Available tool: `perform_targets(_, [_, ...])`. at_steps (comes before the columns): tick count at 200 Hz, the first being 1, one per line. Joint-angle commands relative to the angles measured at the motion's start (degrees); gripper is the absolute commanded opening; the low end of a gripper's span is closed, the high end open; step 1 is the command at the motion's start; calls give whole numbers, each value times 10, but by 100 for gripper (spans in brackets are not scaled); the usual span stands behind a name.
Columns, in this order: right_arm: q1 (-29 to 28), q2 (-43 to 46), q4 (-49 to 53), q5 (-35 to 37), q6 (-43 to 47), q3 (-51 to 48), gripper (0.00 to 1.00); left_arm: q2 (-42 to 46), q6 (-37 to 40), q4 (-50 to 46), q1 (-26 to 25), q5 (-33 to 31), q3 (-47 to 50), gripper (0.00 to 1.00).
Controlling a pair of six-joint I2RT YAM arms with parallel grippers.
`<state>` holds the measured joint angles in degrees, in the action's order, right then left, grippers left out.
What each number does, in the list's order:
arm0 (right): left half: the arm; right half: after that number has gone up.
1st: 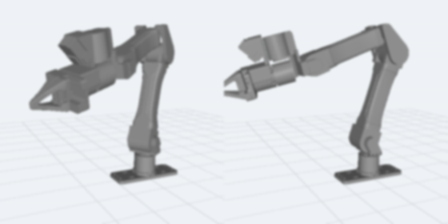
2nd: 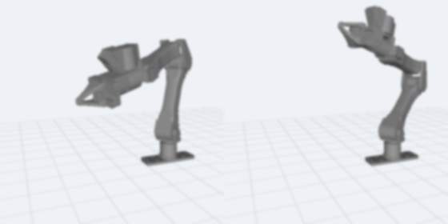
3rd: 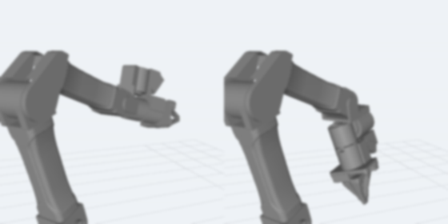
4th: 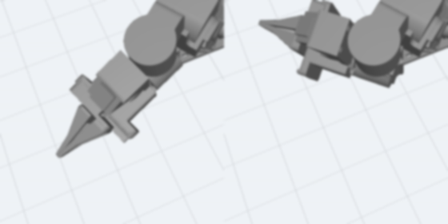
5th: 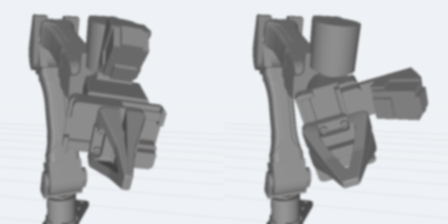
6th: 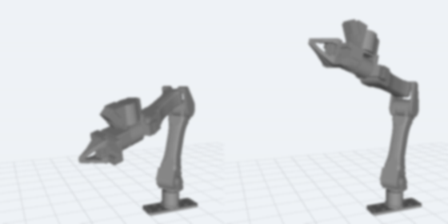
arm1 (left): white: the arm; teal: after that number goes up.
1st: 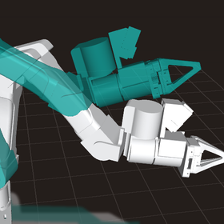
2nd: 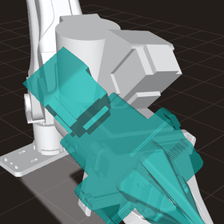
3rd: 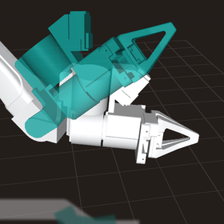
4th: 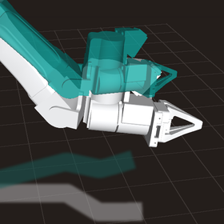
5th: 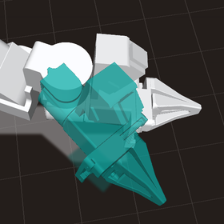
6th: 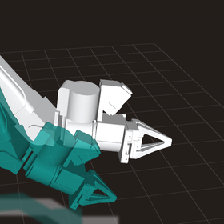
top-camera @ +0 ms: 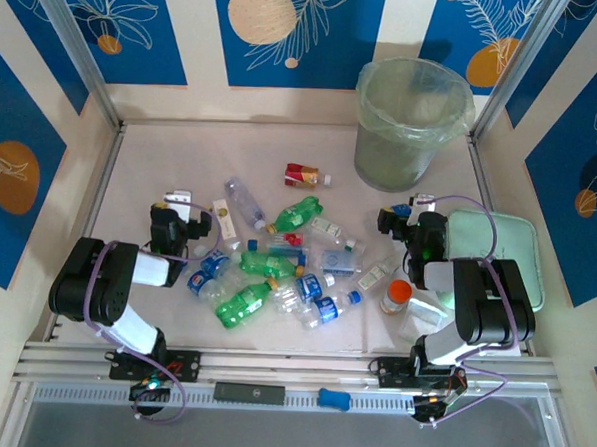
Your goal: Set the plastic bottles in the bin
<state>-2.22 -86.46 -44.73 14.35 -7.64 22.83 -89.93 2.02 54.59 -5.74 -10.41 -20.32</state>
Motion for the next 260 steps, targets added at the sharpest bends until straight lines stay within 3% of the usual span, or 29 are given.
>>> perform_targets(1, [-9,60,72,16,15,31,100,42,-1,-38,-1,-21,-14,100])
perform_targets(51, [-7,145,316,35,-62,137,100,155,-40,-242,-11,-105,-102,100])
perform_targets(83, [-8,162,538,26,-155,247,99,213,-110,-370,-12,-51,-179,100])
perform_targets(119, [-9,171,731,-5,-301,317,94,243,-197,-459,-12,92,-236,100])
perform_targets(134, [-11,179,753,-26,-352,313,93,244,-234,-461,-16,150,-238,100])
perform_targets(160, [-13,189,723,-64,-448,280,93,230,-282,-451,-52,190,-229,100])
perform_targets(212, [-14,124,690,-65,-566,268,93,177,-302,-397,-200,121,-211,100])
perform_targets(260, [-10,45,615,-62,-611,270,92,107,-332,-370,-231,136,-223,100])
